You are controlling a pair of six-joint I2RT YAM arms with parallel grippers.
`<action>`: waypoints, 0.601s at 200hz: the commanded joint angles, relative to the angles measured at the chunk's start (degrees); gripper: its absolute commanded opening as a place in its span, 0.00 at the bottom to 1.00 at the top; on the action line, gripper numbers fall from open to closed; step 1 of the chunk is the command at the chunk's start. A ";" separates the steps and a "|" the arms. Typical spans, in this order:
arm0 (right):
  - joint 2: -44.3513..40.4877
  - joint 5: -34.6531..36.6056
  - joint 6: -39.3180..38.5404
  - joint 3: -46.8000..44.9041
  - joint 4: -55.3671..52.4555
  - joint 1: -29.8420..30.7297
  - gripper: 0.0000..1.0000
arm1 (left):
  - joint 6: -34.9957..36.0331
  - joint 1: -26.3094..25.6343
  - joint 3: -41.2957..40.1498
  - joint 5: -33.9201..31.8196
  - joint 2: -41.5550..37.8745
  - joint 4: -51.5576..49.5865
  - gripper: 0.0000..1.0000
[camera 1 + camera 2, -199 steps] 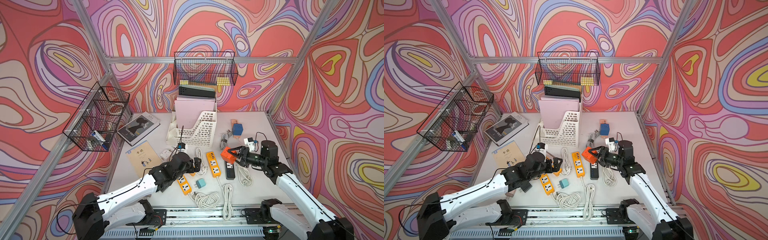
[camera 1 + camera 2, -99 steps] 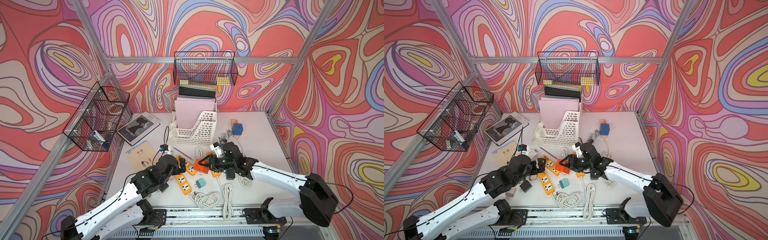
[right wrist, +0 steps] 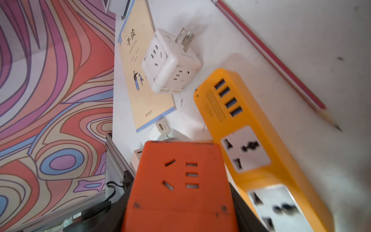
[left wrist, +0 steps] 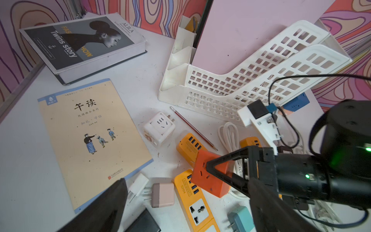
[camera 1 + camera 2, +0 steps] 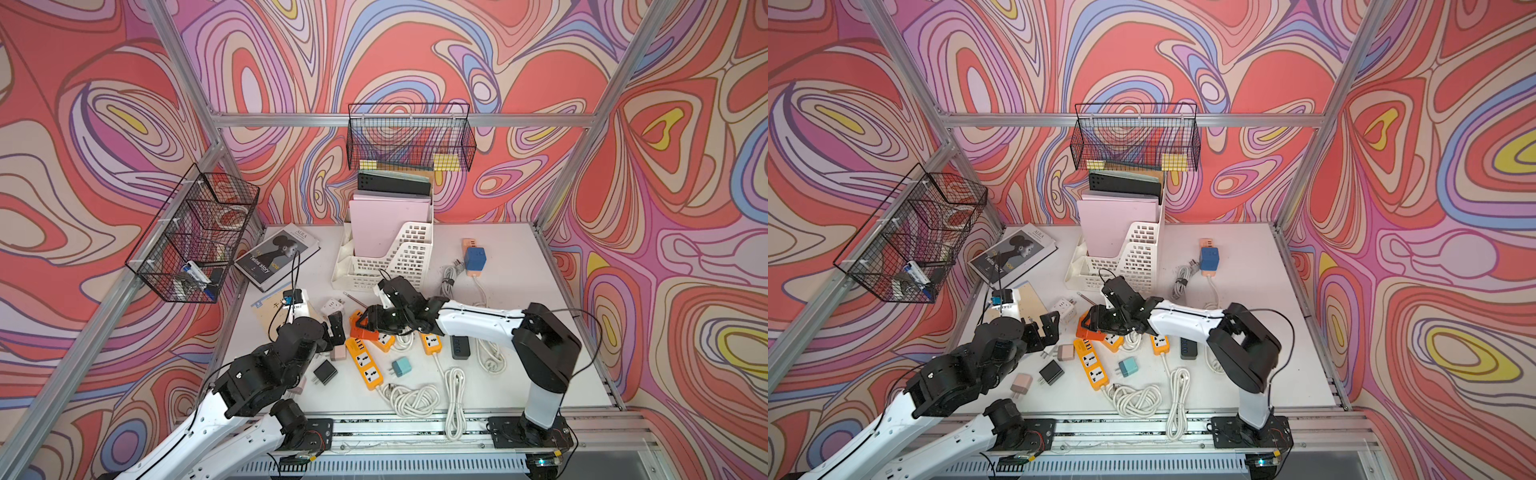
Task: Pull the plug off the socket
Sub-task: Place the plug at the center of the board.
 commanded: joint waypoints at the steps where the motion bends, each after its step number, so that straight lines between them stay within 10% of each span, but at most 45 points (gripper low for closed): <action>1: 5.61 1.98 -0.43 6.81 -0.33 1.86 0.26 | 2.74 0.39 2.47 -3.70 -2.05 -5.50 0.99; 72: 24.35 0.82 2.57 29.59 -7.49 2.12 0.31 | 2.56 0.35 1.86 -4.70 -7.92 -9.53 0.99; 120: 29.85 0.82 -0.52 42.31 -16.11 2.19 0.67 | 2.81 0.34 1.50 -4.66 -8.93 -9.22 0.99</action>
